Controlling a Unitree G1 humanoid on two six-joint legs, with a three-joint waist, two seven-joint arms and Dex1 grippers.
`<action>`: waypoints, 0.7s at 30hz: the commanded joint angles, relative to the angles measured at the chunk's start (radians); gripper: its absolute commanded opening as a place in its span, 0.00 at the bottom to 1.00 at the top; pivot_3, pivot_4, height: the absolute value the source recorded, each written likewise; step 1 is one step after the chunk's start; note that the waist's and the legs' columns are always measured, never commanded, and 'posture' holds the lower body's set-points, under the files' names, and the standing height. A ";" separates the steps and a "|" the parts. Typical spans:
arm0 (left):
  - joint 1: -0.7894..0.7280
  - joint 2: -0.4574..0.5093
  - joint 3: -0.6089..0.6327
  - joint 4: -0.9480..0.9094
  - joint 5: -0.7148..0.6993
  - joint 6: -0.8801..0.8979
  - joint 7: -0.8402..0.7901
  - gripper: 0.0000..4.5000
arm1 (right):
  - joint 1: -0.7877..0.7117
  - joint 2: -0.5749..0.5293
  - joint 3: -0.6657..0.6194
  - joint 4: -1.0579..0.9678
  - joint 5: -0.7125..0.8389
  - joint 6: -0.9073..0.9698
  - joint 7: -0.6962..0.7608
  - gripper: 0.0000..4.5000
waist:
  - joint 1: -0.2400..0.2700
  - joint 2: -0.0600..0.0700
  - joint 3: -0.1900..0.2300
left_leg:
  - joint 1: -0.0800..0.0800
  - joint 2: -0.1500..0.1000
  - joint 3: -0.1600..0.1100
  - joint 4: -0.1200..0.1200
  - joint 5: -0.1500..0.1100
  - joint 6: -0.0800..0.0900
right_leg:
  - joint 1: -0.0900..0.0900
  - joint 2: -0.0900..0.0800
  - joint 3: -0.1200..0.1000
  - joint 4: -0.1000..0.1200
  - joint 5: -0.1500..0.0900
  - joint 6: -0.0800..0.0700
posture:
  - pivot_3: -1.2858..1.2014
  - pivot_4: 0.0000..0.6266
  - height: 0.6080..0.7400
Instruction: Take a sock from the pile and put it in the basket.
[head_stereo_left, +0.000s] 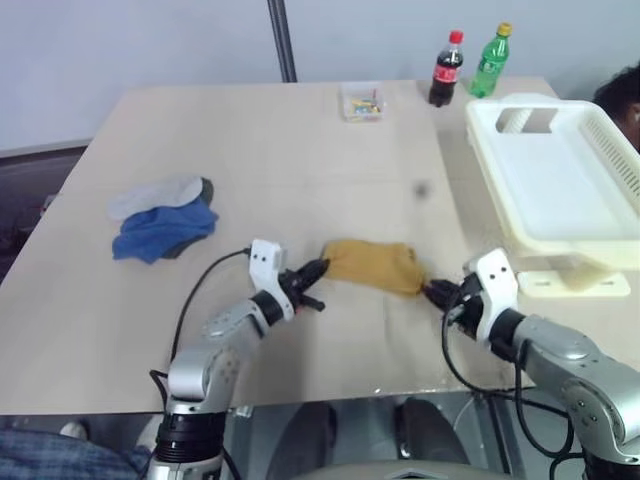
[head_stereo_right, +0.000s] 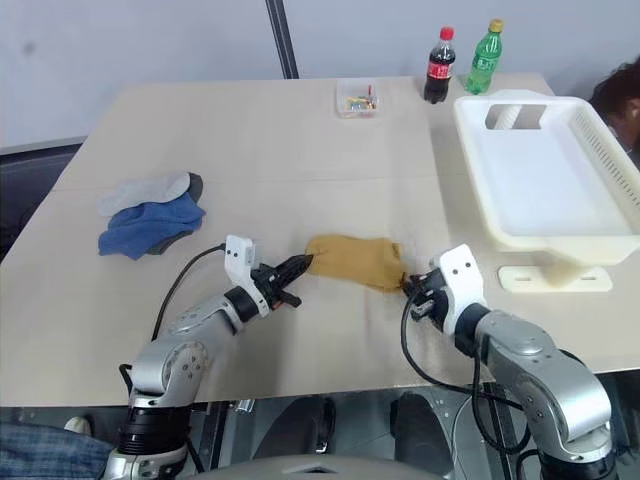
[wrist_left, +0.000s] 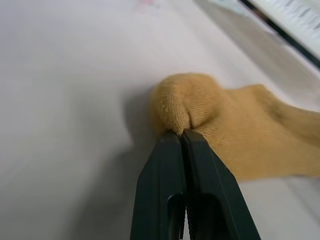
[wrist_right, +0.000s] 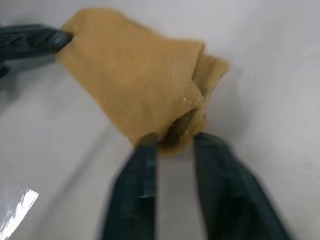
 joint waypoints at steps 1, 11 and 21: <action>-0.023 -0.010 -0.013 0.010 0.021 -0.022 0.016 0.00 | 0.012 -0.031 -0.041 -0.025 -0.005 -0.023 0.004 0.58 | 0.005 0.000 0.000 | 0.000 0.000 0.000 0.000 0.000 0.000 | 0.001 0.000 0.000 0.000 0.000 0.000 | 0.52 0.24 1.00; -0.036 -0.029 -0.036 0.024 0.029 -0.024 0.014 0.00 | -0.114 0.074 0.039 0.010 -0.033 -0.181 -0.015 0.58 | 0.013 0.000 0.000 | 0.001 0.000 -0.002 -0.001 0.000 0.000 | 0.002 0.002 -0.002 -0.001 0.000 0.000 | 0.52 0.24 1.00; -0.026 -0.037 -0.043 0.003 0.034 -0.027 0.010 0.19 | -0.124 0.012 0.244 0.306 -0.305 -0.412 0.006 0.61 | 0.013 0.000 0.000 | 0.002 -0.001 -0.002 0.000 0.000 -0.001 | 0.002 -0.001 -0.002 -0.001 0.000 0.000 | 0.52 0.24 1.00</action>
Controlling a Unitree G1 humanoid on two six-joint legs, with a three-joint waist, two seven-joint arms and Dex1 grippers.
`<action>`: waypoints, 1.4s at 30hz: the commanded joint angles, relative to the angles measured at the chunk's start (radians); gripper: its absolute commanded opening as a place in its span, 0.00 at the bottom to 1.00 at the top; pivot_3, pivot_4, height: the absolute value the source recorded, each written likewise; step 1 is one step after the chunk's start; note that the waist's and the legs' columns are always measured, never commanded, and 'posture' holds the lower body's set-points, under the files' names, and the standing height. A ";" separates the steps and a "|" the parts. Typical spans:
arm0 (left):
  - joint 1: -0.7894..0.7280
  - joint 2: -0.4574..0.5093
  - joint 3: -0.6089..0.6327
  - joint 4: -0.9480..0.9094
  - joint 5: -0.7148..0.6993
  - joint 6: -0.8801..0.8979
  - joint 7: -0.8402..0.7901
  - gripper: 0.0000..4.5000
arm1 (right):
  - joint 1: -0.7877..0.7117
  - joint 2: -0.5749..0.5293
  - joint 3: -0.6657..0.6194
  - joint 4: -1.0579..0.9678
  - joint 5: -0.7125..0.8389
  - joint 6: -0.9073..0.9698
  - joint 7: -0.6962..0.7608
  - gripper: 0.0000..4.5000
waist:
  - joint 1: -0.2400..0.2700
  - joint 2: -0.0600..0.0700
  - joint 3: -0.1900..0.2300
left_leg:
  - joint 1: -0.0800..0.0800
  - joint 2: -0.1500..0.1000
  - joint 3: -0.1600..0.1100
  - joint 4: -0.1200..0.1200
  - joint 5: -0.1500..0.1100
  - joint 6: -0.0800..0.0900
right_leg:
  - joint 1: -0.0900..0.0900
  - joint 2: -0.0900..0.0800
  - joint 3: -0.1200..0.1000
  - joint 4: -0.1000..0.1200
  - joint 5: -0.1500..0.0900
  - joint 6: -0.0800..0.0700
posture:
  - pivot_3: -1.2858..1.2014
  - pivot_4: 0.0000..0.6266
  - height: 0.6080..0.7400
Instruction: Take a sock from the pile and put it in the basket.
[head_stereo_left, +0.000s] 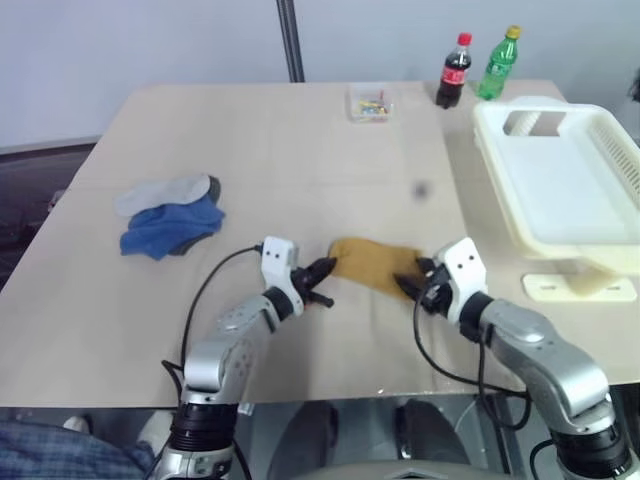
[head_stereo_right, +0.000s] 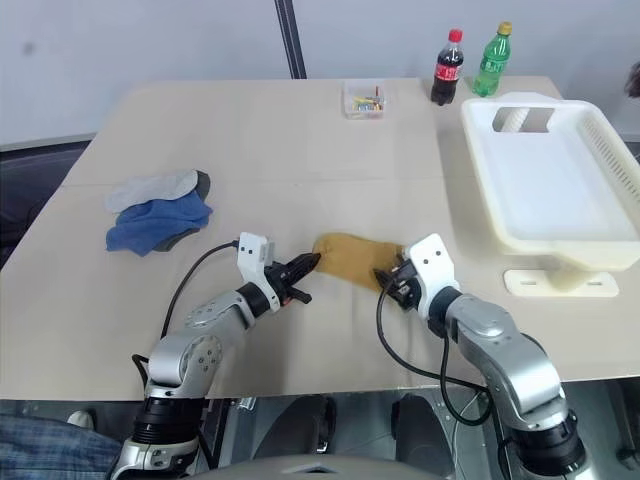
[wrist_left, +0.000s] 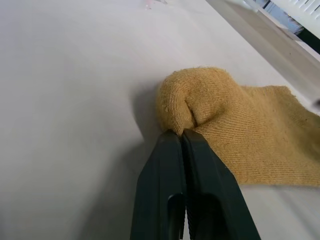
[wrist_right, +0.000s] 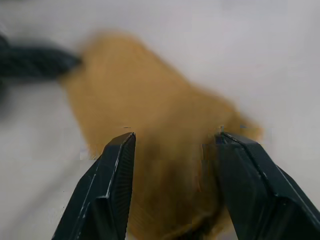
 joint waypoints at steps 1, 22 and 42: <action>0.003 -0.004 -0.010 -0.021 0.019 -0.017 0.019 0.30 | -0.010 -0.011 0.013 0.028 -0.055 -0.075 0.016 0.61 | 0.000 0.000 0.000 | 0.000 0.000 0.000 0.000 0.000 0.000 | 0.000 0.000 0.000 0.000 0.000 0.000 | 0.52 0.24 1.00; -0.237 0.093 0.090 0.213 -0.239 0.481 -0.033 1.00 | 0.005 -0.009 0.023 0.081 -0.142 -0.139 0.074 0.61 | 0.001 -0.002 -0.004 | 0.005 -0.003 -0.004 0.001 0.000 -0.001 | 0.007 0.000 -0.003 -0.001 0.000 0.000 | 0.52 0.24 1.00; -0.394 0.096 -0.200 0.487 -0.074 0.415 -0.363 1.00 | -0.014 0.069 0.062 0.058 -0.189 -0.124 0.070 0.61 | 0.021 0.006 -0.023 | 0.007 -0.005 -0.005 0.000 0.000 0.001 | 0.009 -0.002 -0.005 -0.001 0.000 0.000 | 0.52 0.24 1.00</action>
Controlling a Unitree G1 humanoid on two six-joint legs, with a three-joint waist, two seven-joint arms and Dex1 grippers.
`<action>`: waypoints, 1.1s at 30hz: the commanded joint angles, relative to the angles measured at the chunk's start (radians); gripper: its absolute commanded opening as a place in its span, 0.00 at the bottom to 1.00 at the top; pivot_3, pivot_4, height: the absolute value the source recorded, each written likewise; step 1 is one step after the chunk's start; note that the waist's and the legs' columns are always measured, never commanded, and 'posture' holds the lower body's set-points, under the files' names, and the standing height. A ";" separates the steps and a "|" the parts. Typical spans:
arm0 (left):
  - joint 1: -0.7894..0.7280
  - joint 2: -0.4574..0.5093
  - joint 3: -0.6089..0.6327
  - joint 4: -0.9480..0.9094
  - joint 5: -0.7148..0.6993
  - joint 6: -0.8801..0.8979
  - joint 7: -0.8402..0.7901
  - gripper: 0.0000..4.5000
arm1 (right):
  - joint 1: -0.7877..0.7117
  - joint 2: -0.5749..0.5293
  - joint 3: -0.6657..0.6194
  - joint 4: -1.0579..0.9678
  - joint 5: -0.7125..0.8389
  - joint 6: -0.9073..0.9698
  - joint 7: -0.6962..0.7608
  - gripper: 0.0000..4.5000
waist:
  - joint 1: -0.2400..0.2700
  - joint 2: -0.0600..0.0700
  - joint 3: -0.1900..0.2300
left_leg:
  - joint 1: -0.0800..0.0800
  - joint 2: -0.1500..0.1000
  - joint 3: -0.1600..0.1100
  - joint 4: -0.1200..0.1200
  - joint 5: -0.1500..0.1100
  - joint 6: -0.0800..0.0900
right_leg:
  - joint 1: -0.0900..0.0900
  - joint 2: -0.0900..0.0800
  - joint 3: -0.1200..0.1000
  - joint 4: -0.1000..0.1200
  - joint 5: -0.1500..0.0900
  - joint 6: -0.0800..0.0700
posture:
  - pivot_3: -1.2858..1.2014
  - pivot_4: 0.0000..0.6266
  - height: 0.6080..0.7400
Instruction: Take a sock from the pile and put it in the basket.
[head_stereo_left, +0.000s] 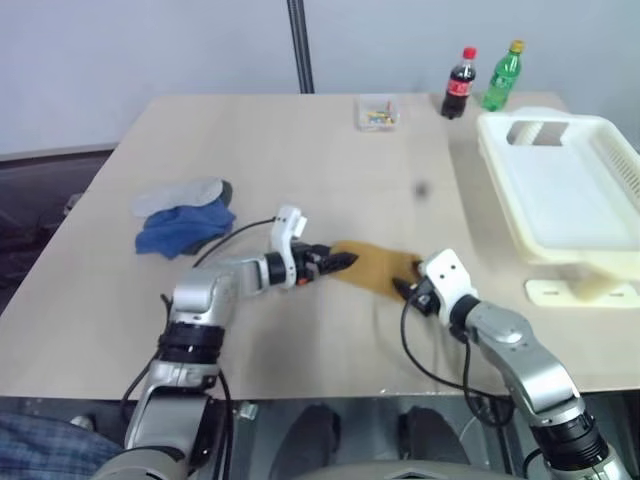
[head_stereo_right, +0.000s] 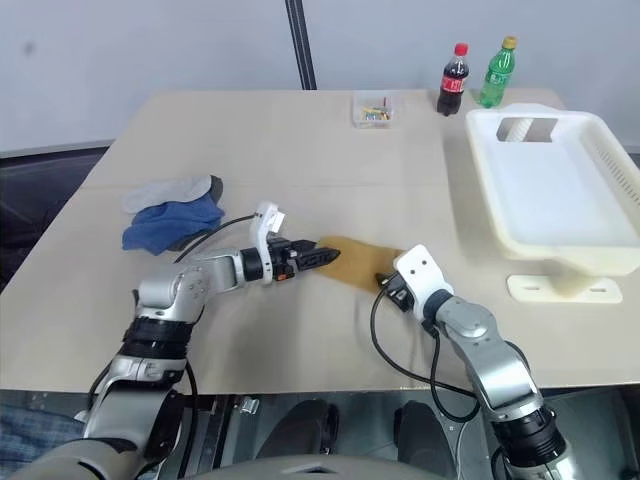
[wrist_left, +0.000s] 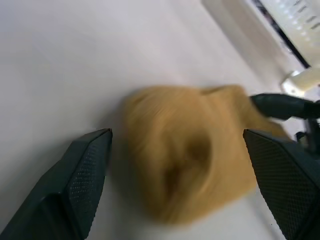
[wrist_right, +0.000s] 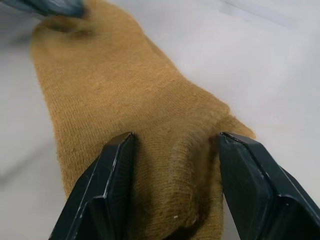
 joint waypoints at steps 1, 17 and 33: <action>0.027 -0.053 -0.133 0.078 0.011 0.102 -0.055 1.00 | -0.017 0.007 0.002 -0.025 -0.009 0.002 0.003 0.61 | 0.002 0.000 0.000 | 0.000 0.000 0.000 0.000 0.000 0.000 | 0.000 0.000 0.000 0.000 0.000 0.000 | 0.52 0.24 1.00; 0.037 -0.145 0.116 -0.129 -0.318 0.367 -0.099 1.00 | -0.036 0.014 -0.022 -0.002 -0.024 -0.009 0.000 0.61 | -0.025 -0.007 0.007 | -0.004 0.002 -0.001 -0.001 0.002 -0.003 | -0.002 0.001 0.000 -0.003 0.000 0.000 | 0.52 0.24 1.00; 0.059 -0.152 0.134 -0.154 -0.372 0.396 -0.061 1.00 | -0.032 0.017 -0.029 -0.005 -0.032 -0.001 -0.007 0.61 | -0.022 -0.007 0.008 | -0.005 0.002 -0.001 -0.001 0.002 -0.003 | -0.002 0.001 0.000 -0.003 0.000 0.000 | 0.52 0.24 1.00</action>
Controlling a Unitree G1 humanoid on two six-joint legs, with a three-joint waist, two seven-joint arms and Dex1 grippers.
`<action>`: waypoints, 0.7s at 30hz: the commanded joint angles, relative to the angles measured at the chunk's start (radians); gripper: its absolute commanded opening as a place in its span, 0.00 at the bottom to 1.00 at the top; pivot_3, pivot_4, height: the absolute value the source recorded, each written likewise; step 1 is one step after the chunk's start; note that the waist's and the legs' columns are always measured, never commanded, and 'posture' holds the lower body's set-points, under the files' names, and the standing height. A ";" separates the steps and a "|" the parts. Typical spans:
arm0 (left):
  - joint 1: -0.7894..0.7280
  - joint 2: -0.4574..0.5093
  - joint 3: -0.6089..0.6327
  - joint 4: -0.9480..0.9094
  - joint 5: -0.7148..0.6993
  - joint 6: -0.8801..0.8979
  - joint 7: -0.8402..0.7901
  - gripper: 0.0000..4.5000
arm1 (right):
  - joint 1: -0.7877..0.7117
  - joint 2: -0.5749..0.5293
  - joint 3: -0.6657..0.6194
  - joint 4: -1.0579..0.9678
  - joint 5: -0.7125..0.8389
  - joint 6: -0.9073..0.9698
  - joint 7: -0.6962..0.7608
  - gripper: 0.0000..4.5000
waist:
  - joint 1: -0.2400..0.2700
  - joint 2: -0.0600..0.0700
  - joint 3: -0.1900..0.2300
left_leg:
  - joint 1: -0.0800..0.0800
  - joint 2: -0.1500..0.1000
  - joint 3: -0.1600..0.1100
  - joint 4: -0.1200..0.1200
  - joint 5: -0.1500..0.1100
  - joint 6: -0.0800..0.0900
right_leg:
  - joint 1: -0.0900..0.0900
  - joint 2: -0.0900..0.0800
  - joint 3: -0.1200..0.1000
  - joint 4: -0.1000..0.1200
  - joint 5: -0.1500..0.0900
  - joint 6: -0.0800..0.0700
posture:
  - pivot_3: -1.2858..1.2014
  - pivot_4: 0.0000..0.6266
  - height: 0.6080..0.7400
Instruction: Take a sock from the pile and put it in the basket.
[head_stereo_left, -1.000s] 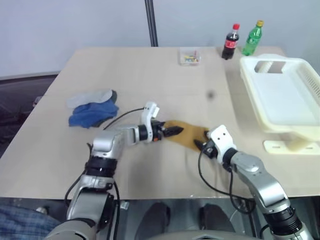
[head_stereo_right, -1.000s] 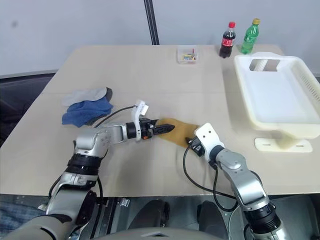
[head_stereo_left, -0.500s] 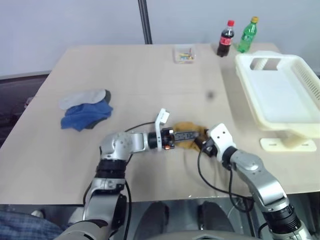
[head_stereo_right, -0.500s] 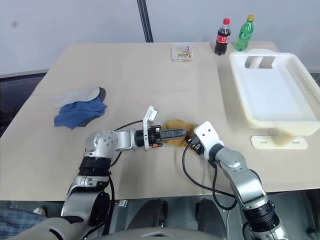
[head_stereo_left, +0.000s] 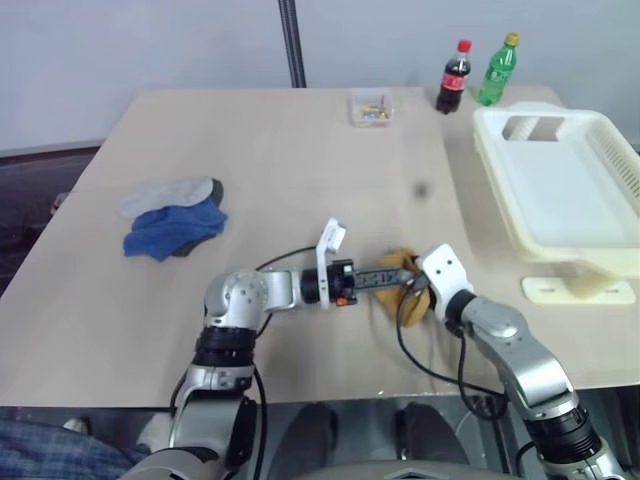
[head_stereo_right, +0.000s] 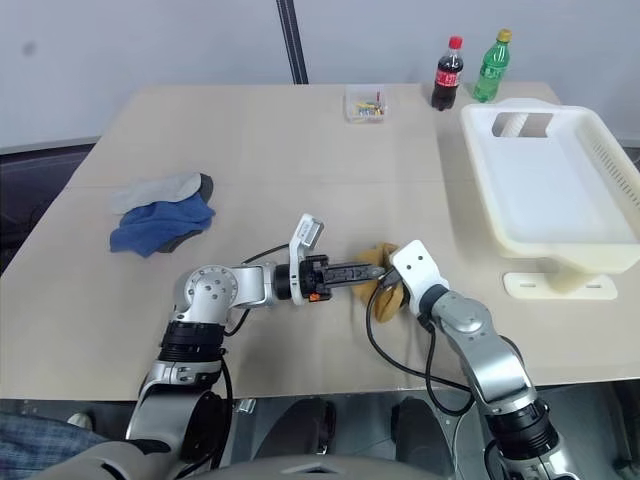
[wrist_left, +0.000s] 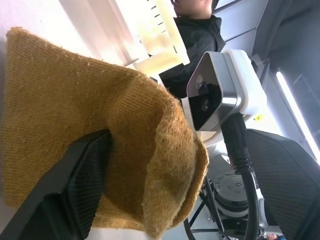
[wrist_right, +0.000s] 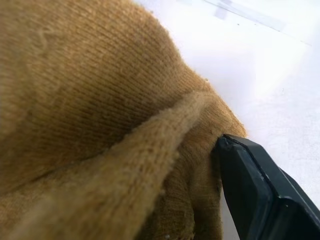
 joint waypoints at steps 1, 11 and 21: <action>0.021 0.026 0.016 -0.045 -0.048 0.030 -0.011 1.00 | -0.006 0.008 -0.011 -0.018 -0.007 0.000 -0.008 0.61 | -0.002 0.000 0.000 | 0.000 0.000 0.000 0.000 0.000 0.000 | 0.000 0.000 0.000 0.000 0.000 0.000 | 0.52 0.24 1.00; 0.166 0.178 0.148 -0.100 -0.094 -0.011 -0.014 1.00 | -0.010 0.018 -0.013 -0.009 -0.012 0.000 -0.012 0.61 | -0.001 0.001 0.002 | 0.000 0.003 0.001 -0.002 0.000 0.000 | -0.001 0.000 0.001 -0.001 0.000 0.000 | 0.52 0.24 1.00; 0.192 0.155 0.059 -0.083 0.013 -0.190 -0.014 1.00 | -0.036 0.022 0.002 0.008 -0.026 -0.001 0.002 0.61 | 0.000 -0.001 0.004 | 0.000 0.003 0.001 -0.003 0.000 -0.001 | 0.000 0.000 0.001 -0.002 0.000 0.000 | 0.52 0.24 1.00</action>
